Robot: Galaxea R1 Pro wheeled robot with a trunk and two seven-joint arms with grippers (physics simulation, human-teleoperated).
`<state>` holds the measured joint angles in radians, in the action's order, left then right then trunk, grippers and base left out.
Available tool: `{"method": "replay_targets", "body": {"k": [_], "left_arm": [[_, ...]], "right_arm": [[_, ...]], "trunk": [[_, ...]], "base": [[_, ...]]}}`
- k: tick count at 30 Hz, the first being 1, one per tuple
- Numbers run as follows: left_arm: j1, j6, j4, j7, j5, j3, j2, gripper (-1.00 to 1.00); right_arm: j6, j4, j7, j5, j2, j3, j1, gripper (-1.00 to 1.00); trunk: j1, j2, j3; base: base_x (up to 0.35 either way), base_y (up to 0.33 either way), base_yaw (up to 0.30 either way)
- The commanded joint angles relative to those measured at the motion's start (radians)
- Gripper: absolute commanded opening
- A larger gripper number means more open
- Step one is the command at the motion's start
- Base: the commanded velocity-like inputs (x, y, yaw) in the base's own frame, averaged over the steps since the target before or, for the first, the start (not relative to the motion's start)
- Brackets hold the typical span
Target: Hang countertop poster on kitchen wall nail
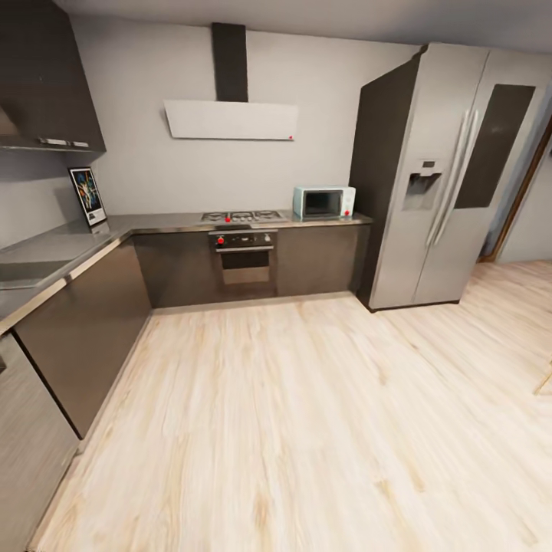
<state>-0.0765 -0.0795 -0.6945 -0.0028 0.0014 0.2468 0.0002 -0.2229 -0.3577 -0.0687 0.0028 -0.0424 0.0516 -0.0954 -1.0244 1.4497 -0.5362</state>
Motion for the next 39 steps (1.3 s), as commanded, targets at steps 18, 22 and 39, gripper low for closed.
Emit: {"method": "replay_targets", "body": {"k": [18,22,39], "left_arm": [[0.0,-0.002,0.0,0.0,0.0,0.002,0.0,1.0],[0.0,-0.002,0.0,0.0,0.0,0.002,0.0,1.0],[0.0,-0.002,0.0,0.001,0.0,0.002,0.0,1.0]], "right_arm": [[-0.003,0.0,-0.008,0.001,-0.001,0.005,-0.001,1.0],[-0.003,-0.001,-0.009,0.002,-0.001,0.005,-0.001,1.0],[-0.003,-0.001,-0.012,0.002,-0.001,0.005,-0.001,1.0]], "trunk": [[-0.001,0.0,-0.009],[-0.001,0.0,-0.011],[-0.001,0.0,-0.02]], "base": [[0.337,-0.069,0.275],[0.319,-0.162,0.275],[0.301,-0.191,0.275]]}}
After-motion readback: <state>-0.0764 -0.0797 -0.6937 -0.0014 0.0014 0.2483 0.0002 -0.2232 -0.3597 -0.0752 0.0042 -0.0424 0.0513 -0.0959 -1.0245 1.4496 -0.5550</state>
